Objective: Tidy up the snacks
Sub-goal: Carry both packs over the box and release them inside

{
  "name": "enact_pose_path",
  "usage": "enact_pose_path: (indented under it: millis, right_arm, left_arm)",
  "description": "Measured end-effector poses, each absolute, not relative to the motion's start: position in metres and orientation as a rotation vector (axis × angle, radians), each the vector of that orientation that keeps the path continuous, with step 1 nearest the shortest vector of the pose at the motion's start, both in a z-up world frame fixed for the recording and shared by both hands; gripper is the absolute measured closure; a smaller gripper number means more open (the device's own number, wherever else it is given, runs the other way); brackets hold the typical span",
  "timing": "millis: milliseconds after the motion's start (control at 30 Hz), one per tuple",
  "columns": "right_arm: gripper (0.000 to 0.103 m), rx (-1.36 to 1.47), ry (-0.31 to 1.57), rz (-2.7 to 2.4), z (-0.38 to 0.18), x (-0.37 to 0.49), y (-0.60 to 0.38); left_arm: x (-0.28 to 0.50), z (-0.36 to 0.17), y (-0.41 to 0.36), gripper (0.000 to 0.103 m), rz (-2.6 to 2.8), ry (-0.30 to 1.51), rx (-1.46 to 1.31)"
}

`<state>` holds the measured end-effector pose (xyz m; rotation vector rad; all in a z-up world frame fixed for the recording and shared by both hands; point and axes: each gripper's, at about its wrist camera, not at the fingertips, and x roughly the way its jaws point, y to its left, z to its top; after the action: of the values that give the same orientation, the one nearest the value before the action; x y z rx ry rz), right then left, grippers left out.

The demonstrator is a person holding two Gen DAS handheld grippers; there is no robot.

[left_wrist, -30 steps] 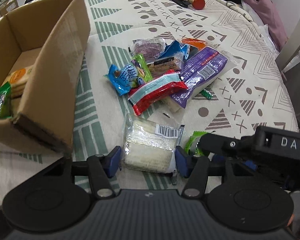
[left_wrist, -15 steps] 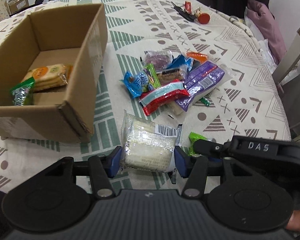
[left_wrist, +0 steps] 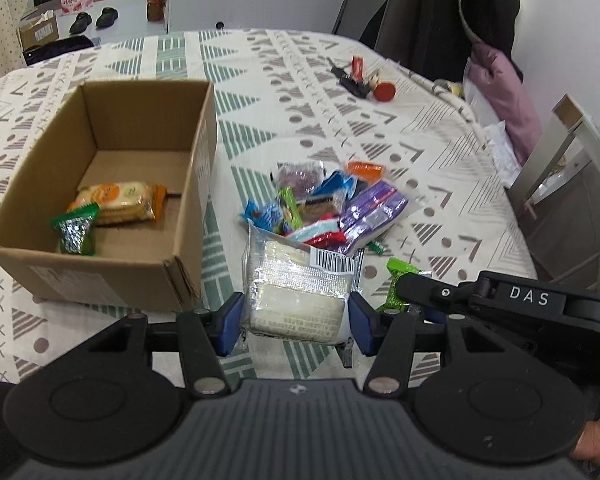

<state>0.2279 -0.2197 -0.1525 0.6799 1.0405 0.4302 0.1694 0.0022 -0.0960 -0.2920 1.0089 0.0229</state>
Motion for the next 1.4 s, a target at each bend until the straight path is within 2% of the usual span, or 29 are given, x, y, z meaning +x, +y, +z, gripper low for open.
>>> enact_pose_path:
  millis: [733, 1400]
  right_arm:
    - [0.08, 0.58, 0.927, 0.545, -0.095, 0.231, -0.161]
    - [0.08, 0.536, 0.955, 0.643, -0.095, 0.262, -0.082]
  left_arm:
    - [0.167, -0.049, 0.059, 0.049, 0.097, 0.878, -0.319]
    - [0.187, -0.068, 0.157, 0.049, 0.228, 0.879, -0.382]
